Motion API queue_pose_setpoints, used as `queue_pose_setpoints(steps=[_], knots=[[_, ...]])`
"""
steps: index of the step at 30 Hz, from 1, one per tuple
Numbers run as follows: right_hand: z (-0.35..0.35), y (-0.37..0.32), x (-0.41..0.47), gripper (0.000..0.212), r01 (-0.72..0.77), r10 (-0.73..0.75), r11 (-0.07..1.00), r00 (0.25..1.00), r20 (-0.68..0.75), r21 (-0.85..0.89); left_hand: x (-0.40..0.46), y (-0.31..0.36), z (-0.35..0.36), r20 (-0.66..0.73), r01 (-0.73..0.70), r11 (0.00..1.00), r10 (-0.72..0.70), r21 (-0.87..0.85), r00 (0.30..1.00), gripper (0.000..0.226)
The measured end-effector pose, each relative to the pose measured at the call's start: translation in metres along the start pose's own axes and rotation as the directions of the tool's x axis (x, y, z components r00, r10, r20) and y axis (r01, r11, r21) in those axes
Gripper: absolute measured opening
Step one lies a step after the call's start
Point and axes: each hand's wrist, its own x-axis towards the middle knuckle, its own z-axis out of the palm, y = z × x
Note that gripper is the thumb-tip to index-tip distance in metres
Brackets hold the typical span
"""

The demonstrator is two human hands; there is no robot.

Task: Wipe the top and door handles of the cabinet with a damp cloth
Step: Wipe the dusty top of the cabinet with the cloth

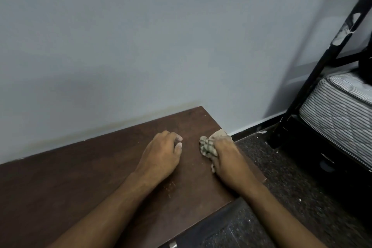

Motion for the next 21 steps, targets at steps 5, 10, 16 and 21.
queue_pose_setpoints(steps=[5, 10, 16, 21], knots=[[0.030, -0.045, -0.053, 0.042, 0.298, -0.310, 0.949, 0.941, 0.139, 0.101, 0.003, 0.003, 0.004, -0.021, -0.026, 0.999, 0.025, -0.024, 0.999, 0.020], [-0.012, 0.008, -0.022, 0.036, -0.003, 0.003, 1.000, 0.998, 0.057, 0.004, 0.001, 0.014, 0.013, 0.019, -0.146, 0.989, 0.147, -0.024, 0.989, 0.020], [-0.012, 0.016, -0.069, 0.052, 0.019, -0.002, 0.990, 0.993, 0.117, -0.140, 0.009, 0.022, 0.028, 0.024, -0.190, 0.980, 0.192, -0.059, 0.981, 0.020], [-0.015, 0.023, -0.056, 0.037, -0.059, 0.060, 0.992, 0.998, 0.004, -0.116, 0.008, 0.024, 0.032, 0.037, -0.198, 0.978, 0.201, -0.071, 0.979, 0.022]])
